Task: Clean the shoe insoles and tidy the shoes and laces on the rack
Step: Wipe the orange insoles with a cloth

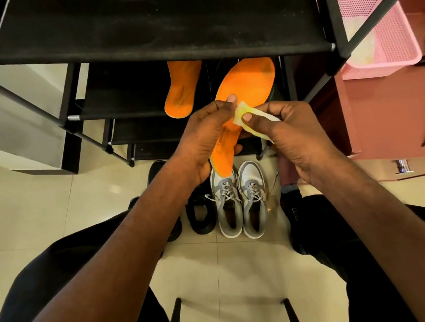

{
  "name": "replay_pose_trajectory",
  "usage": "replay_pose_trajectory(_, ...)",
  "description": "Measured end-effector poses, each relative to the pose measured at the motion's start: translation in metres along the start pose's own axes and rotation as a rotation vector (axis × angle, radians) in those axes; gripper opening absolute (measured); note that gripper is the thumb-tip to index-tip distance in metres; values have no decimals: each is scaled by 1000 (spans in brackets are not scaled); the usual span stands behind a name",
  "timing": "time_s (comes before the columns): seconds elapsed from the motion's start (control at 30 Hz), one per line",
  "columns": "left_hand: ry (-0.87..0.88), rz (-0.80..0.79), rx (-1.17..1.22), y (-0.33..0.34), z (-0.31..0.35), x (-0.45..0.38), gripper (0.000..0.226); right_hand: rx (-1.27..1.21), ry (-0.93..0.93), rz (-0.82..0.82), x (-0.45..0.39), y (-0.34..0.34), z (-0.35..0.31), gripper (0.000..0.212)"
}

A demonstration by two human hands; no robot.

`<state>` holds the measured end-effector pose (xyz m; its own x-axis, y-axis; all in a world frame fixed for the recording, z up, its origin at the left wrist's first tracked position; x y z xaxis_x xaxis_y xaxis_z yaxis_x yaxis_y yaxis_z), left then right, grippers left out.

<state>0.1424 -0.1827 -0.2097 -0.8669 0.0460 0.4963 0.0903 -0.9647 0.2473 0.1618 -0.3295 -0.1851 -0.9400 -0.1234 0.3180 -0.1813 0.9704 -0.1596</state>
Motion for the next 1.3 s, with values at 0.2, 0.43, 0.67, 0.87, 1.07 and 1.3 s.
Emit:
replay_pose_trajectory(0.2, -40, -119, 376, 5, -6, -9, 45, 257, -181, 59, 2, -1, -14, 8)
replay_pose_trajectory(0.43, -136, -99, 495, 6, -17, -7, 37, 589, -367, 40, 11, 21, -19, 17)
replay_pose_trajectory(0.67, -185, -122, 568, 9, -22, -3, 41, 628, -402, 105, 15, 21, -22, 18)
replay_pose_trajectory(0.87, -204, -188, 585, 13, -27, 0, 62, 429, -446, -100, 34, 56, -26, 12)
replay_pose_trajectory(1.07, -201, -220, 632, 11, -32, -3, 67, 642, -532, -96, 31, 41, -33, 16)
replay_pose_trajectory(1.3, -172, -221, 652, 9, -32, -4, 63, 465, -537, -227, 46, 67, -39, 14)
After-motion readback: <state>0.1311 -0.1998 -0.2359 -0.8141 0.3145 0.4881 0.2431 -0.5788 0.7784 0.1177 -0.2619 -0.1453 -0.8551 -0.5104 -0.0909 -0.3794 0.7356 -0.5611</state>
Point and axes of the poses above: each hand's wrist, its own x-axis away from the middle knuckle, its own y-axis out of the palm, z = x × y, the point moved 9 cm from there along -x, towards the middle knuckle, and after that the axes turned 1 degree about -x, right-handed, at the moved point
